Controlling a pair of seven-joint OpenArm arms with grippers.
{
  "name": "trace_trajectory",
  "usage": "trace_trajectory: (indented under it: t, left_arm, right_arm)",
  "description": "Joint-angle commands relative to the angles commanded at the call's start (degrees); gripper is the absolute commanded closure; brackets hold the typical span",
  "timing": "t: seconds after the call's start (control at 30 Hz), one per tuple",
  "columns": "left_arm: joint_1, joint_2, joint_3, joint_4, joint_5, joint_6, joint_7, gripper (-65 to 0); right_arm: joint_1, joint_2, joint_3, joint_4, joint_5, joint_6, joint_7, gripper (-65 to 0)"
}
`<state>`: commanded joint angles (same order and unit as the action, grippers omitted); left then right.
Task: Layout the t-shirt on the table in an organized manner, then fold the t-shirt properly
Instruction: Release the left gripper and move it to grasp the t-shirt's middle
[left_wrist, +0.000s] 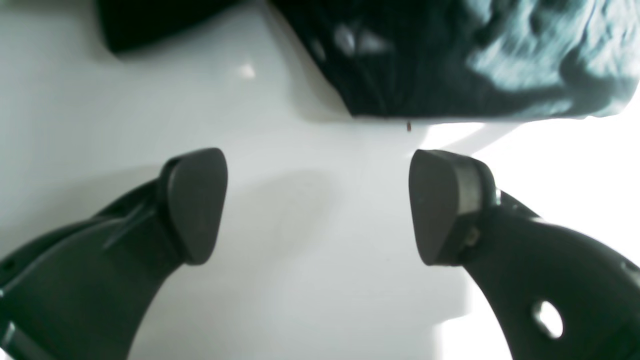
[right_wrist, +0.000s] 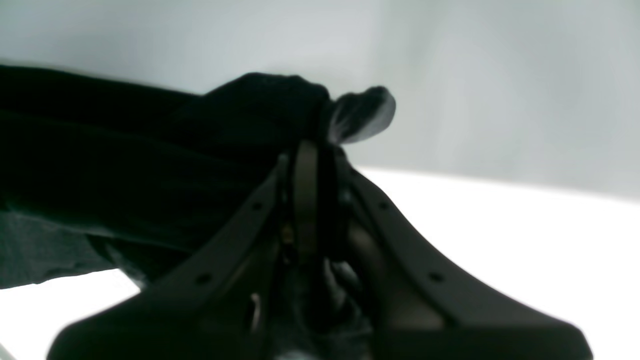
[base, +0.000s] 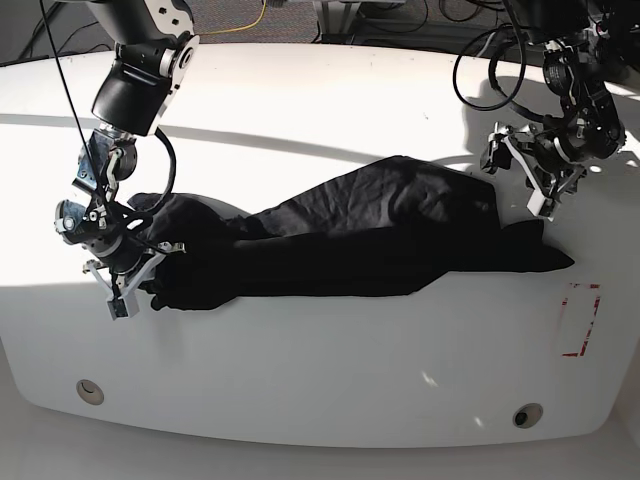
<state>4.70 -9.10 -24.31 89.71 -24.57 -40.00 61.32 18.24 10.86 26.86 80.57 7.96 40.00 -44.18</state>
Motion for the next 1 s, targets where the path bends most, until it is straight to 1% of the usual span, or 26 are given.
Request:
trace_trajectory:
  t: [0.23,0.33,0.43,0.53,0.57,0.67,0.9,0.97,1.0]
  left_arm:
    - [-2.81,3.08,0.79,-3.96,0.35,0.00,-1.58,-52.9]
    - [-3.34,4.31,2.90,-4.48,0.44,0.00,-1.58,-51.2]
    - [-3.16,4.48,5.54,-4.22,0.18,0.00,-1.58,-42.6]
    - [-3.08,4.48,7.47,-4.13,0.09,0.00,-1.49,-30.1]
    - [-3.08,4.48,8.00,-4.13,0.09,0.00,-1.49,-24.7]
    - [-3.08,4.48,8.35,-4.13,0.09,0.00,-1.49,-15.7]
    - [-3.08,4.31,8.26,-3.96,0.09,0.00,-1.41,-2.5]
    - [-3.08,4.22,8.26,-3.43,0.09,0.00,-1.32,-0.1]
    - [-3.08,4.13,8.26,-2.64,0.09,0.00,-1.23,0.0]
  right_arm:
    - [-1.58,0.00,0.09,3.34,0.00,0.00,-0.09,0.0]
    - [-1.58,0.00,0.09,3.43,0.00,0.00,-0.18,0.0]
    - [-1.58,0.00,0.09,3.43,0.00,0.00,-0.18,0.0]
    - [-1.49,0.00,0.00,3.52,0.00,0.00,-0.35,0.0]
    - [-1.49,0.00,0.00,3.52,0.09,0.00,-0.35,0.0]
    - [-1.41,0.00,0.00,3.52,0.09,0.00,-0.35,0.0]
    - [-1.41,0.00,0.00,3.43,0.09,0.00,-0.35,0.0]
    - [-1.41,0.00,0.00,3.43,0.09,0.00,-0.35,0.0]
    - [-1.41,0.00,0.00,3.43,0.09,0.00,-0.35,0.0]
